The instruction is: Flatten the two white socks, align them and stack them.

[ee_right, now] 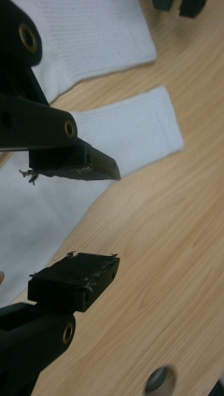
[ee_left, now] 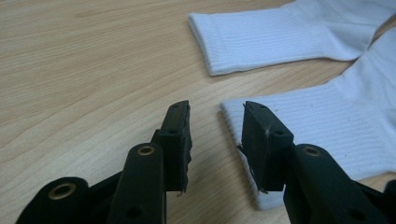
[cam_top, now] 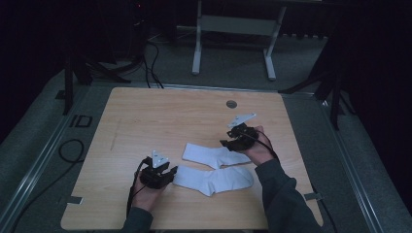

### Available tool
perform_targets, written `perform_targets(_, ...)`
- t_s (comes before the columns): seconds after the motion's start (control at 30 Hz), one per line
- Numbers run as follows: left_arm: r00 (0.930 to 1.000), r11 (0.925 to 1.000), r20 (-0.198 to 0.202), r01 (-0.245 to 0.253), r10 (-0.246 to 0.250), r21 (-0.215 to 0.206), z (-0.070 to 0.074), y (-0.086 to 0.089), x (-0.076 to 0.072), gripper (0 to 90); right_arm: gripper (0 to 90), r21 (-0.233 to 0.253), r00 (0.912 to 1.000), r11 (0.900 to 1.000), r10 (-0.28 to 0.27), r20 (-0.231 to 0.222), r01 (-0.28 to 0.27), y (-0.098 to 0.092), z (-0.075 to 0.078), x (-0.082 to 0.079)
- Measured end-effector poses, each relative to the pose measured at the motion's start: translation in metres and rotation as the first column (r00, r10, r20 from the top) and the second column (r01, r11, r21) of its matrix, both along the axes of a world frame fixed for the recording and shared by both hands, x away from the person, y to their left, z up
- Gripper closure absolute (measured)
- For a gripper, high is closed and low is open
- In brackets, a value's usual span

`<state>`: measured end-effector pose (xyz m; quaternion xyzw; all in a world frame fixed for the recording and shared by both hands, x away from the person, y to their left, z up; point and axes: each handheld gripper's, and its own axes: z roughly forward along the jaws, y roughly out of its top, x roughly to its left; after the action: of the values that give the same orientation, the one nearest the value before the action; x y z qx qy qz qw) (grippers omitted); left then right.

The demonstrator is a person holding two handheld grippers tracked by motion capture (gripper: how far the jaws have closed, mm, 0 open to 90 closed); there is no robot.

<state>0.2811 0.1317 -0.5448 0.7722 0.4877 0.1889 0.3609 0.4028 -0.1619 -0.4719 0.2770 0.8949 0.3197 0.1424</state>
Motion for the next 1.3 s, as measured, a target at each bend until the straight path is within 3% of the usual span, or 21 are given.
perform_targets(0.33, 1.0000, 1.0000, -0.001, -0.008, 0.008, -0.001, -0.001, 0.002, 0.001, 61.4, 52.7, -0.071, 0.9907, 0.988, 0.134, -0.022, -0.135, 0.047, -0.023, 0.003)
perform_targets(0.43, 1.0000, 1.0000, -0.002, -0.007, 0.007, 0.000, -0.002, 0.001, 0.001, 61.5, 54.2, -0.064, 0.9876, 0.986, 0.152, -0.037, -0.155, 0.059, -0.032, 0.004)
perform_targets(0.67, 1.0000, 1.0000, -0.001, -0.006, 0.006, -0.003, -0.002, 0.001, 0.001, 61.4, 54.8, -0.106, 0.9791, 0.975, 0.189, -0.075, -0.196, 0.084, -0.052, 0.004)
perform_targets(0.87, 1.0000, 1.0000, 0.001, -0.002, 0.002, 0.000, -0.002, 0.000, 0.001, 61.4, 52.8, -0.126, 0.9762, 0.973, 0.175, -0.128, -0.191, 0.093, -0.067, 0.010)
perform_targets(0.97, 1.0000, 1.0000, 0.000, -0.001, 0.001, 0.000, -0.002, 0.000, 0.000, 61.4, 55.5, -0.091, 0.9762, 0.980, 0.162, -0.144, -0.176, 0.092, -0.070, 0.013)
perform_targets(1.3, 1.0000, 1.0000, 0.003, 0.006, -0.006, 0.001, -0.002, -0.002, -0.001, 61.4, 80.1, -0.072, 0.9800, 0.985, 0.145, -0.137, -0.155, 0.083, -0.070, 0.015)
